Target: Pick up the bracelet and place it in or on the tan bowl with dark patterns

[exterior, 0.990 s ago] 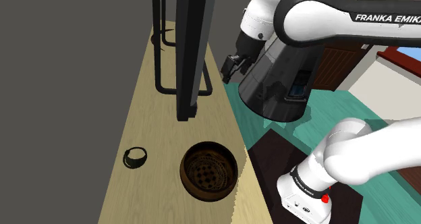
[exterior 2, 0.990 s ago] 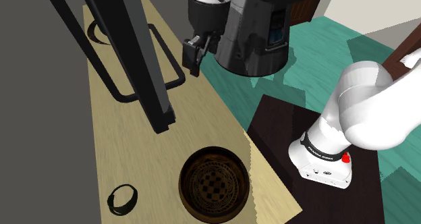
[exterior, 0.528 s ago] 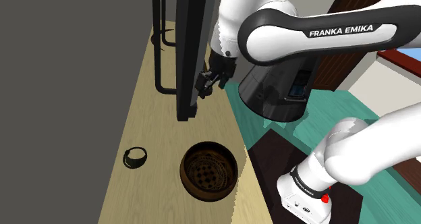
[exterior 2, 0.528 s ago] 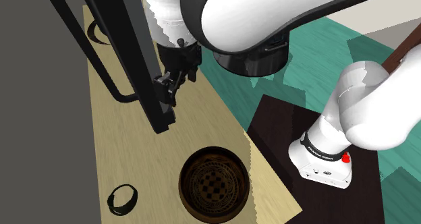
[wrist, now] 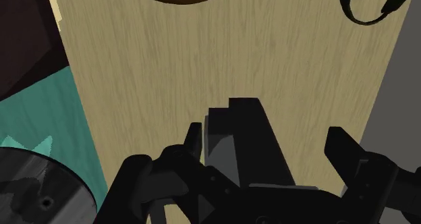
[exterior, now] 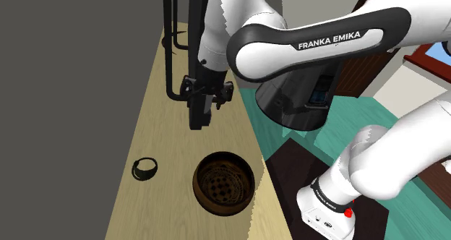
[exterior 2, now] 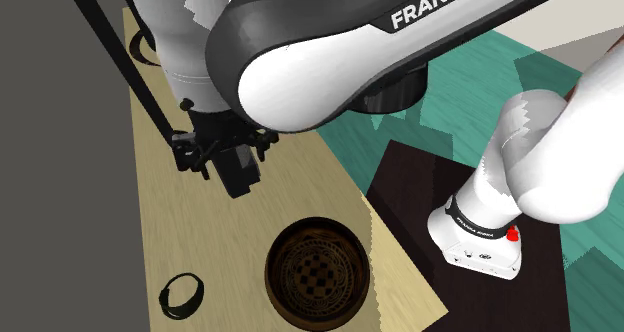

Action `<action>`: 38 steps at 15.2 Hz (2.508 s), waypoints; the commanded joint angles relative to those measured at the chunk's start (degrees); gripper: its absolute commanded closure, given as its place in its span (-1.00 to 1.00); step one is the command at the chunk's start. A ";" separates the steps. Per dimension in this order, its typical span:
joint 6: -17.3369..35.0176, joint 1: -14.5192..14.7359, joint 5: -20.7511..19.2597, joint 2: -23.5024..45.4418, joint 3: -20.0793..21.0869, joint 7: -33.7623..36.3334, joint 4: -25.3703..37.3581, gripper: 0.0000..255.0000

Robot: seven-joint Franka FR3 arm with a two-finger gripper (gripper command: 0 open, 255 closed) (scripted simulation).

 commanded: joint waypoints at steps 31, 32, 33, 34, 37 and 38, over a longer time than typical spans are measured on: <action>11.05 12.34 -19.17 39.03 3.21 34.17 17.48 -1.00; 11.05 12.34 -19.17 39.03 3.21 34.17 17.48 -1.00; 11.05 12.34 -19.17 39.03 3.21 34.17 17.48 -1.00; 11.05 12.34 -19.17 39.03 3.21 34.17 17.48 -1.00; 11.06 12.35 -19.17 39.03 3.21 34.18 17.48 1.00; 11.06 12.34 -19.17 39.03 3.21 34.18 17.47 1.00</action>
